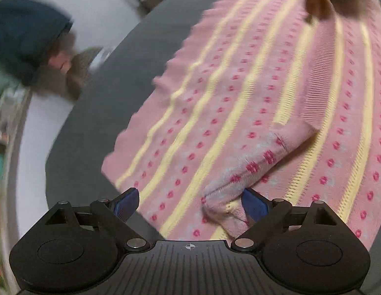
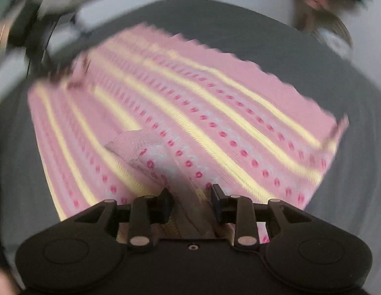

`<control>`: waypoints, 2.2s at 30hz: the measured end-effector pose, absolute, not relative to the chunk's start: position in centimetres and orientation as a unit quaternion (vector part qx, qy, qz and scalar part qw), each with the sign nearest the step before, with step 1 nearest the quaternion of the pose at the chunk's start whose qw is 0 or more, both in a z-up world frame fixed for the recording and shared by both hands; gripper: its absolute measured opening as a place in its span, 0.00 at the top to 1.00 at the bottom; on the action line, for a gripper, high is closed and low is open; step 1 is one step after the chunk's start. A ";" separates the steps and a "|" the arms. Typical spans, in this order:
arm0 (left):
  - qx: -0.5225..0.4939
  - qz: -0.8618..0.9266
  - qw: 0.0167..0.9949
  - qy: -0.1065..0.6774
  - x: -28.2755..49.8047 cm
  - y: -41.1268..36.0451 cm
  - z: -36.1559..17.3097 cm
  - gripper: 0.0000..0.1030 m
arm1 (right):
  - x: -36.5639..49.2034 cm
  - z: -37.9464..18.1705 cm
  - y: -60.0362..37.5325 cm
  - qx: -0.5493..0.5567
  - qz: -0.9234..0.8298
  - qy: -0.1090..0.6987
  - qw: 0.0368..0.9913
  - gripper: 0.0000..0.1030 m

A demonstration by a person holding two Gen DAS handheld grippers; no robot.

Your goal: Fold clothes

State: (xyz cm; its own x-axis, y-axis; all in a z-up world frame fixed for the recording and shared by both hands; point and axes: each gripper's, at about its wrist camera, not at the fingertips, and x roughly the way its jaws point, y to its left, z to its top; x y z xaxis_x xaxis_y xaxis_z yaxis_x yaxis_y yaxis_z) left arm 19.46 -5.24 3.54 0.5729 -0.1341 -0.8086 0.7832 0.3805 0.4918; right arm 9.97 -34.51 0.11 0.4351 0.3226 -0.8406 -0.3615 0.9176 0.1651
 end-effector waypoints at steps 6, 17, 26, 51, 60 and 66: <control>0.403 -0.271 0.792 0.370 19.0 -4.1 4.0 0.11 | 9.9 -1.3 -39.1 0.171 0.135 0.481 0.849 0.66; 0.194 -0.164 0.852 0.459 22.0 -1.1 2.2 0.11 | 8.3 -3.1 -42.9 0.373 0.051 0.440 0.815 0.65; 0.119 -0.120 0.874 0.456 21.7 0.2 2.7 0.11 | 9.3 -0.9 -42.8 0.320 -0.009 0.378 0.869 0.56; 0.050 -0.301 0.875 0.377 17.1 -5.6 0.6 0.11 | 9.2 -1.5 -34.6 0.235 0.091 0.411 0.876 0.49; 0.028 -0.230 0.883 0.407 18.5 -5.8 0.1 0.11 | 9.4 -1.4 -34.3 0.243 0.071 0.409 0.877 0.44; 0.108 -0.289 0.881 0.360 13.2 -5.6 3.8 0.11 | 4.0 3.8 -30.2 0.097 0.109 0.382 0.913 0.30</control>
